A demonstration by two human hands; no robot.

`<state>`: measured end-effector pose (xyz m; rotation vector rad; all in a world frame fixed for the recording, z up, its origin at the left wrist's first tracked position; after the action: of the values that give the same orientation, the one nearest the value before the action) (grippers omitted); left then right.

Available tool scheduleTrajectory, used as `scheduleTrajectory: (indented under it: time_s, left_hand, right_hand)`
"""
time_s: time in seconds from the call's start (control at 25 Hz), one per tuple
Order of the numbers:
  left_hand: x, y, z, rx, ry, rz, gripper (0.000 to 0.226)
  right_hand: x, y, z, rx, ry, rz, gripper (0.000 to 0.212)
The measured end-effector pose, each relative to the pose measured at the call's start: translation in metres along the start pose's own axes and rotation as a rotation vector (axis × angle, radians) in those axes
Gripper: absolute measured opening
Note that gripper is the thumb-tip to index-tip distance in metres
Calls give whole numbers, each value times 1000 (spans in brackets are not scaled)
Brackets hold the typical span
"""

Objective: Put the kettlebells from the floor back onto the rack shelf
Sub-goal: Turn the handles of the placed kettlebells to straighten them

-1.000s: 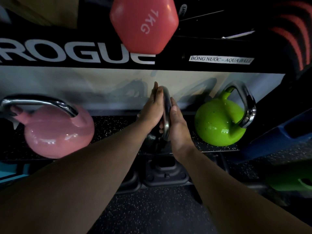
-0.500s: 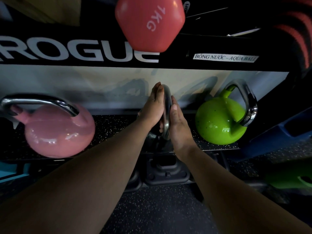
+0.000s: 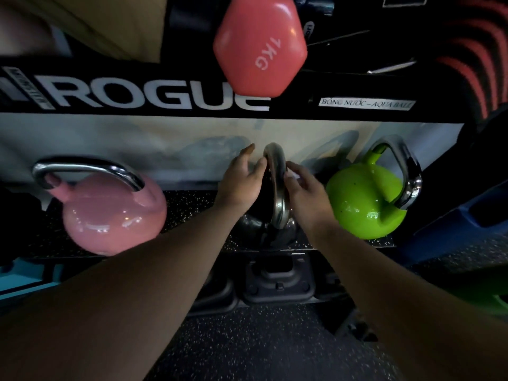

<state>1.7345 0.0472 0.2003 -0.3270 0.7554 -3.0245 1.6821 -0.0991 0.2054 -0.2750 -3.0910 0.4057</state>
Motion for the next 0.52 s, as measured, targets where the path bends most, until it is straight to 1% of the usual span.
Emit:
scheduleTrajectory:
  time_s: [0.12,0.16,0.2,0.28,0.32,0.36,0.44,0.48,0.52]
  left_hand:
    - [29,-54,-16,-53,136,212,22]
    - [38,-73,-22,-56,140,294,15]
    - [48,-97,-30,-58,131,392,15]
    - [68,-147,-52,-42,69,622,19]
    - [77,-170,-66,-8,27,733,16]
    - [80,-191,-81,54,-30,818,18]
    - [82,-234,-118,153,-250,915,51]
    - [80,-253,-139,176,-371,925,65]
    - [76,-270,-153,204,-451,897,71]
  right_hand:
    - [-8,-4,-36,528,-215,-35,48]
    - [-6,4,-51,638,-306,-52,49]
    - [-4,19,-64,700,-404,-73,50]
    - [5,65,-83,715,-542,-156,49]
    - [9,91,-85,692,-560,-207,48]
    - [11,116,-84,650,-532,-252,46]
    - [16,175,-81,555,-448,-336,44]
    - [20,205,-84,520,-426,-376,46]
    - [23,231,-88,484,-406,-400,48]
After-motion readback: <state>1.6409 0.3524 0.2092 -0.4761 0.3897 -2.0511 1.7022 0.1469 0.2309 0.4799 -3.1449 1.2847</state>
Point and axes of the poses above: each hand's wrist, its own x-axis away from the middle knuckle, its own y-axis out of the palm, z = x × y, the point moved 7 cm from there along -x, towards the middle knuckle, and after that the axes turned 11 degrees about -y, right-handed, at the moved point
